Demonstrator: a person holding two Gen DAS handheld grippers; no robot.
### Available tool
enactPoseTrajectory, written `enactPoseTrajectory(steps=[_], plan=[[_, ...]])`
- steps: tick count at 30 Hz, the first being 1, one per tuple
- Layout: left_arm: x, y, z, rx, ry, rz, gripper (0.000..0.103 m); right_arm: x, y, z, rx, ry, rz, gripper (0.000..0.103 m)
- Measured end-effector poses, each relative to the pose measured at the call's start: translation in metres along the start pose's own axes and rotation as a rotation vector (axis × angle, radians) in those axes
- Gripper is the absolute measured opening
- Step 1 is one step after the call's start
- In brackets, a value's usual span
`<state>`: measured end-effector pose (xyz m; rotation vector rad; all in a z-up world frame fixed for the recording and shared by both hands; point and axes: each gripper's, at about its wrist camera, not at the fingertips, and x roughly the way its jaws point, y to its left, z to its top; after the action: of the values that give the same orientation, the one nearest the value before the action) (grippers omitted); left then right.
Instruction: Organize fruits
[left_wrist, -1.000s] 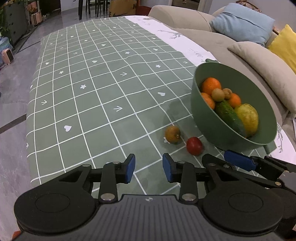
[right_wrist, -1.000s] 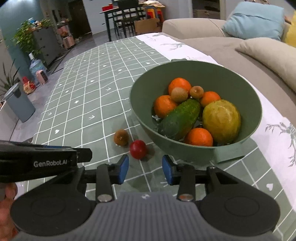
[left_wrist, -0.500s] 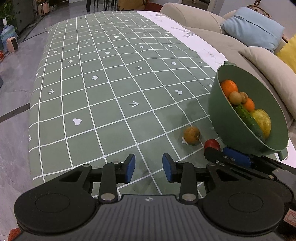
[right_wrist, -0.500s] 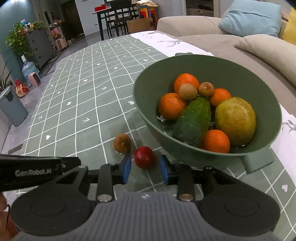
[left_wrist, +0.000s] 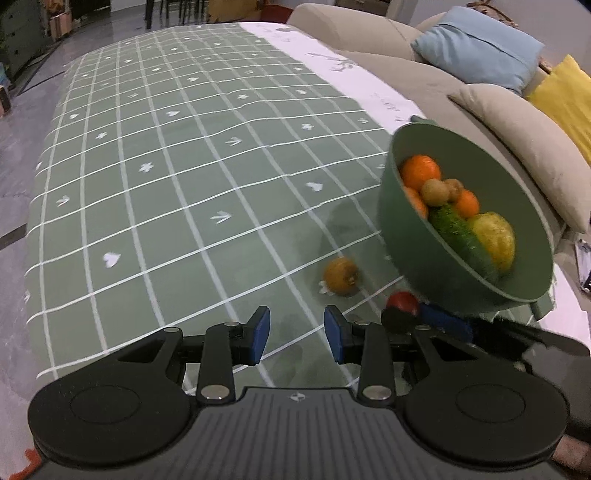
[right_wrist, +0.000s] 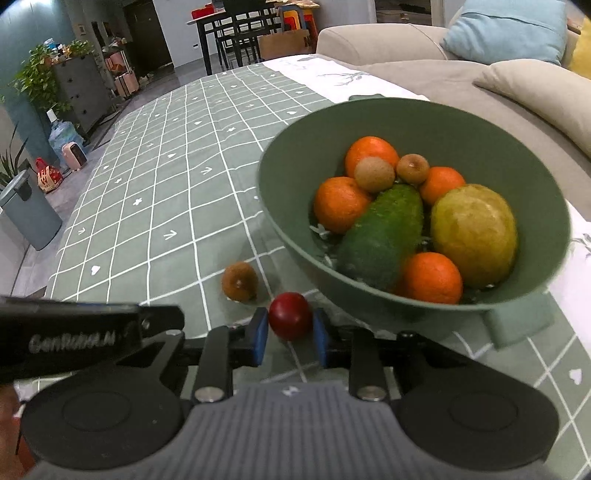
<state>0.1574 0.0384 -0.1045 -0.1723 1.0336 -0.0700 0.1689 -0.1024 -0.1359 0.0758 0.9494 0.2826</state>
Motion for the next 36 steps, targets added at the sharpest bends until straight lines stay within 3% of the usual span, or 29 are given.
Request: enactPoseTrajectory(steps=[11, 18, 20, 22, 27, 36], plan=[[0.028, -0.028, 0.015, 0.101, -0.004, -0.006, 0.041, -0.011, -0.022, -0.008, 0.007, 0.005, -0.029, 0.022], [0.037, -0.028, 0.02, 0.095, 0.01, -0.006, 0.04, -0.009, -0.023, -0.008, 0.008, 0.007, -0.018, 0.022], [0.038, -0.028, 0.019, 0.094, 0.018, -0.019, 0.029, -0.009, -0.025, -0.008, 0.011, 0.01, -0.015, 0.022], [0.038, -0.028, 0.018, 0.092, 0.023, -0.024, 0.027, -0.009, -0.026, -0.009, 0.012, 0.012, -0.013, 0.022], [0.033, -0.028, 0.015, 0.08, 0.028, -0.005, 0.026, -0.009, -0.025, -0.007, -0.01, 0.019, -0.011, 0.022], [-0.014, -0.021, -0.007, 0.018, 0.04, -0.051, 0.026, -0.037, -0.022, -0.01, -0.05, 0.064, 0.051, 0.022]])
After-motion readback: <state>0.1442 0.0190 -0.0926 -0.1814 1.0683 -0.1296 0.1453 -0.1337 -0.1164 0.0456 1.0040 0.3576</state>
